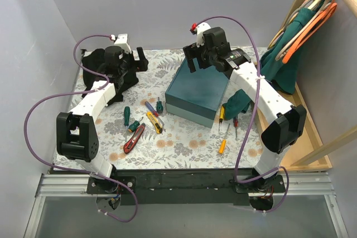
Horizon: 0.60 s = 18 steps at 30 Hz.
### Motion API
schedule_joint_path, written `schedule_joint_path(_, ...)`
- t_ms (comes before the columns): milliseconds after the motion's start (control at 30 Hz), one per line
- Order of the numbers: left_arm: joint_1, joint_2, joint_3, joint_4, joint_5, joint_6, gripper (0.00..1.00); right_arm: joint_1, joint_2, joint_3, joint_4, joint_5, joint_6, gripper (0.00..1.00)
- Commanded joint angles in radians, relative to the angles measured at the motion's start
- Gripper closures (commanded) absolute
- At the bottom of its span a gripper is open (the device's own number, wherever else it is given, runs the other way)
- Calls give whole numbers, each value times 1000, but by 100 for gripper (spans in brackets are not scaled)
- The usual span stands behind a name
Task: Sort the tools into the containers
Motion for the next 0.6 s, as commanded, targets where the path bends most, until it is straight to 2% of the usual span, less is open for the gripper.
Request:
schedule_joint_path(0, -6, -54, -14, -38, 89, 1, 2, 6, -24, 31, 57, 76, 6, 1)
schedule_joint_path(67, -5, -71, -49, -14, 146, -12, 2, 6, 10, 75, -23, 19, 56, 1)
schedule_joint_path(133, -3, -89, -84, 26, 195, -18, 2, 6, 57, 158, -78, 74, 83, 1)
schedule_joint_path(200, -5, -92, -101, 26, 252, -19, 2, 7, 50, 120, -54, 218, 72, 5)
schedule_joint_path(233, -5, -94, -106, 23, 255, -31, 2, 7, 41, 44, -39, 264, 64, 8)
schedule_joint_path(267, -5, -95, -111, 17, 254, -38, 2, 6, 19, 8, -26, 325, 55, 14)
schedule_joint_path(300, -6, -97, -112, 11, 254, -48, 2, 3, 11, -21, -22, 349, 50, 14)
schedule_joint_path(467, -6, -115, -103, -92, 300, -41, 2, -33, -9, -111, -28, 305, 101, 13)
schedule_joint_path(567, -6, -143, -141, -93, 315, -48, 2, -33, 19, -87, -32, 245, 98, 13)
